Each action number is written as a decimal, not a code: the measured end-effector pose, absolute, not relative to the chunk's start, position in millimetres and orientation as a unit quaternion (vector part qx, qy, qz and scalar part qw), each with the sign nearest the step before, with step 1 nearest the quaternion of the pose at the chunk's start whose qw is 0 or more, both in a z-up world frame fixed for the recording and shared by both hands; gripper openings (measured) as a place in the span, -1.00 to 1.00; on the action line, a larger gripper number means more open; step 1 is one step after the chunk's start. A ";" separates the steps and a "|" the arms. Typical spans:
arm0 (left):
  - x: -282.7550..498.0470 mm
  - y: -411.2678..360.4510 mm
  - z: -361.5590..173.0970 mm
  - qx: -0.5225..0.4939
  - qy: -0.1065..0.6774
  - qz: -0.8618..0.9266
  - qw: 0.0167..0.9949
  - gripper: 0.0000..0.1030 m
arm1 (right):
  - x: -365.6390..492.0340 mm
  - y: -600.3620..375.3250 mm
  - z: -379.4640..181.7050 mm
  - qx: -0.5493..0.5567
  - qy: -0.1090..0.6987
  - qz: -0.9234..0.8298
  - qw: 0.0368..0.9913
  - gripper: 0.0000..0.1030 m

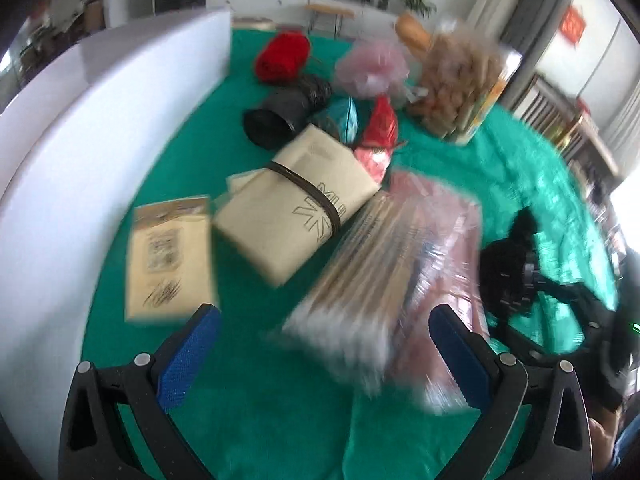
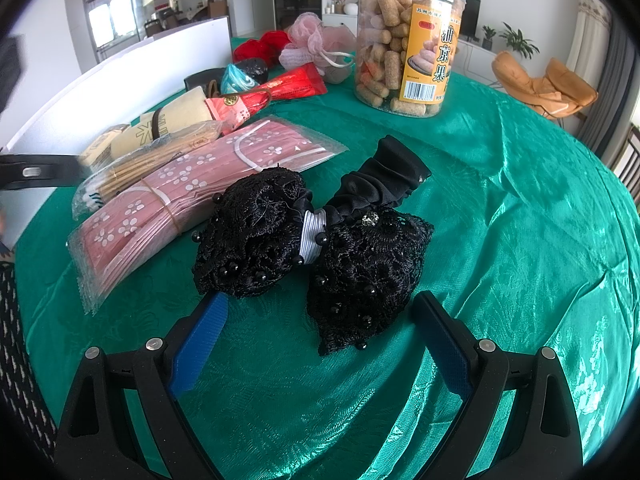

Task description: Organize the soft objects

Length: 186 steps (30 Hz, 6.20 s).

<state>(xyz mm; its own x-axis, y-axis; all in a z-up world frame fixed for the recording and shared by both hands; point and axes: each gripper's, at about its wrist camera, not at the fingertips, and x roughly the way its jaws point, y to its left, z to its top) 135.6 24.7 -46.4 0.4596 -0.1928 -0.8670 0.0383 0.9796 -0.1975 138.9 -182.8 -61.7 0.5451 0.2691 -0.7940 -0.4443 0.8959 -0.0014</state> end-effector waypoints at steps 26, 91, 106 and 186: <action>90.7 -0.5 -66.1 0.047 0.570 -0.041 0.819 0.88 | 138.4 -183.2 -61.8 -0.102 0.431 0.204 0.873 0.85; 62.8 74.4 -1.1 -0.133 0.456 -0.044 0.879 -0.35 | 159.9 -182.8 34.0 0.011 0.513 0.174 0.840 -0.27; 14.1 291.5 87.7 -0.168 0.368 0.181 0.897 0.35 | 130.6 116.3 143.6 0.035 0.434 0.466 0.770 0.13; 118.2 12.2 -73.4 -0.032 0.473 0.033 0.880 0.87 | 152.2 -190.0 -52.4 -0.014 0.435 0.018 0.900 0.63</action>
